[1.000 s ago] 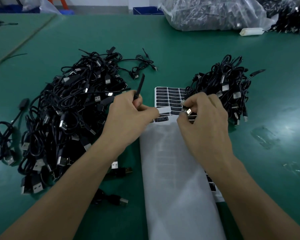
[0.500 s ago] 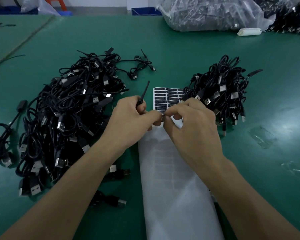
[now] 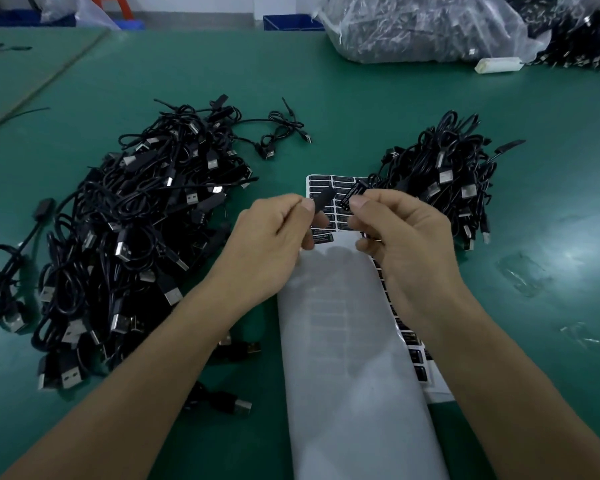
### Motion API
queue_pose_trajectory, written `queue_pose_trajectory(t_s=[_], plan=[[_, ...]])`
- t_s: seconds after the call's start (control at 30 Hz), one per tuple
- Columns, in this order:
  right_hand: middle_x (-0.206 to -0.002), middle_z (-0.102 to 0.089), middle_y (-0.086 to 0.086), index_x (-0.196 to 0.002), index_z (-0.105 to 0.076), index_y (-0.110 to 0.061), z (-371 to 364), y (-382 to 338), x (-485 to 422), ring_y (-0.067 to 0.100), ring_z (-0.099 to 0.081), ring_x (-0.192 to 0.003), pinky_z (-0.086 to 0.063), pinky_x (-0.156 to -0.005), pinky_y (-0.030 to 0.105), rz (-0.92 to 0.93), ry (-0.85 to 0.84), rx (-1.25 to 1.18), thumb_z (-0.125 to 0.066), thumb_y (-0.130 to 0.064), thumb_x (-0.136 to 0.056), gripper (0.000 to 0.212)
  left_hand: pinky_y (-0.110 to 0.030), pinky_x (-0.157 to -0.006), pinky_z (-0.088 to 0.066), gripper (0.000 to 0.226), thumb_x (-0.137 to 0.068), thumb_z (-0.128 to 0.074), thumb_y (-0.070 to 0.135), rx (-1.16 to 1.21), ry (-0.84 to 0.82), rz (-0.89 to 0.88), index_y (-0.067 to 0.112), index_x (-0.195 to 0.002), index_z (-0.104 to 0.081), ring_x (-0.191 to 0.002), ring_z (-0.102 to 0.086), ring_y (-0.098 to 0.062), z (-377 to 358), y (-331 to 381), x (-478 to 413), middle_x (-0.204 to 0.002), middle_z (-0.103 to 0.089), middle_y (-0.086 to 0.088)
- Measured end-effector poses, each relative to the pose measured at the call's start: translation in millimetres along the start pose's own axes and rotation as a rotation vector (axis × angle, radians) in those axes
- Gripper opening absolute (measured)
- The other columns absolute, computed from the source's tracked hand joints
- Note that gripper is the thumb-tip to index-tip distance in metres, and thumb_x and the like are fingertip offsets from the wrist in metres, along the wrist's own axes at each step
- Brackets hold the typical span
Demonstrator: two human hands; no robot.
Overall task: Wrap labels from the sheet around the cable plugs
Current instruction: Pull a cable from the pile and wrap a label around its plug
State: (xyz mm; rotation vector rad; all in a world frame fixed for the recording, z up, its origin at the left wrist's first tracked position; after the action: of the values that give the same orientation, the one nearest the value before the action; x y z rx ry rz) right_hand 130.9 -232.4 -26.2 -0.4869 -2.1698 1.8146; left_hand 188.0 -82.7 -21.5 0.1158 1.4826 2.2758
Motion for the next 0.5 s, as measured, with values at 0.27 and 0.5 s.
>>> queue_pose_trajectory(t_s=[0.27,0.5], plan=[[-0.073,-0.071,-0.002,-0.07,-0.075,-0.02,-10.6,8.3,2.6,0.01,-0.066,-0.072,-0.05,-0.063,0.02,-0.112,-0.097,-0.112,-0.072,-0.008,-0.085,0.019,-0.021,-0.062,-0.056,0.022,-0.103,-0.056,0.014,0.154,-0.053,-0.004,0.015,-0.09,-0.075,-0.063,-0.07,-0.011,-3.2,-3.1,-0.6,-0.069,-0.071,0.003],[-0.071,-0.071,-0.001,-0.068,-0.079,-0.021,-8.8,8.6,1.7,0.009,-0.064,-0.072,-0.05,-0.066,0.021,-0.091,-0.098,-0.078,-0.072,-0.008,-0.086,0.023,-0.029,-0.071,-0.061,0.016,-0.1,-0.06,0.008,0.265,-0.104,0.067,0.011,-0.109,-0.072,-0.075,-0.076,-0.02,-8.0,-4.1,1.3,-0.083,-0.078,-0.007]])
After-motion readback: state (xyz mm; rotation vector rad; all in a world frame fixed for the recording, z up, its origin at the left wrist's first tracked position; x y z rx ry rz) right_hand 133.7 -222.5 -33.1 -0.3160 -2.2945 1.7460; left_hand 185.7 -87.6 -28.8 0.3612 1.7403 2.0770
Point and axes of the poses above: each hand's wrist, its own x-axis away from the middle knuckle, its own z-axis out of the back of the hand, y = z × x, the point moved 8 cm from there along -x, towards the middle knuckle
